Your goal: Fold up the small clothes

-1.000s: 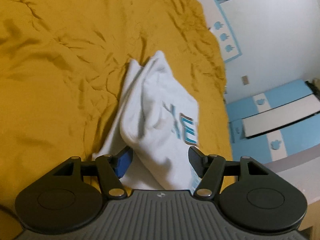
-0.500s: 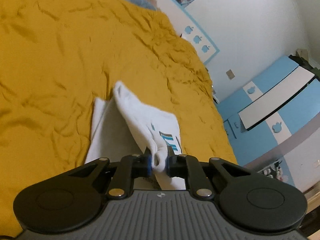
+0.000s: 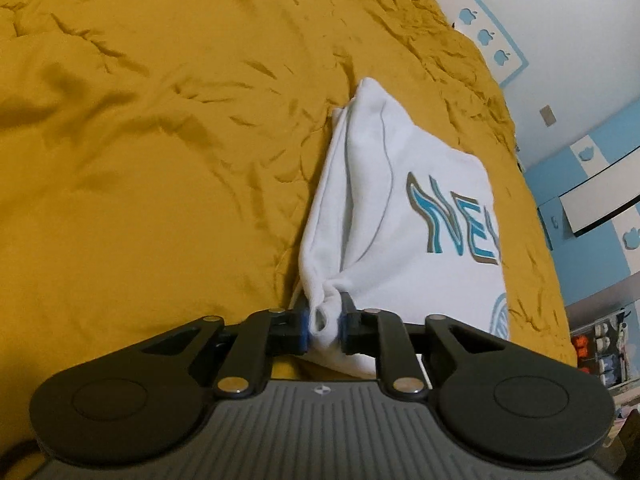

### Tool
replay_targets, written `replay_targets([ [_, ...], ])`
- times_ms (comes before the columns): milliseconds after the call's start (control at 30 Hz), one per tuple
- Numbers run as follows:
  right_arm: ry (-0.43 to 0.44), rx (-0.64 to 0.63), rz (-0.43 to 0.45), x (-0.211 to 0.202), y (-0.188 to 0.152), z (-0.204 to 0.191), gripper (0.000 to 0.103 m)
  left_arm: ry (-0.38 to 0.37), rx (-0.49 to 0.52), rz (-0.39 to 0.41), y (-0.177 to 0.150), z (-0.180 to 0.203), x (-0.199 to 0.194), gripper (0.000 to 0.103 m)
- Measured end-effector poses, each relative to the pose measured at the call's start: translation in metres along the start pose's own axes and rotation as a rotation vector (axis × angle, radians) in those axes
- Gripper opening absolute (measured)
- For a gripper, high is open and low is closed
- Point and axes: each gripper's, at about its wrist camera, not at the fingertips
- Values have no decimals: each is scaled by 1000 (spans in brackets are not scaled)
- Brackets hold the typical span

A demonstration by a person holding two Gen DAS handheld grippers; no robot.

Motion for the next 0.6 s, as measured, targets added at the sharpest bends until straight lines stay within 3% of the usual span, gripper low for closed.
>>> replay_targets([
  [200, 15, 20, -23, 8, -3, 5, 0, 37, 47, 10, 1, 10, -8, 21],
  [400, 39, 35, -44, 12, -4, 10, 0, 215, 255, 35, -17, 46, -14, 25],
  [600, 46, 42, -63, 7, -7, 17, 0, 280, 237, -13, -13, 46, -25, 27],
])
Point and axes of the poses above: each gripper's, at about its wrist camera, not at the fingertips, and x roughly the way its jaws point, z to its right, y to its top, and after that the axes turned 6 degrees about -y, right-handed
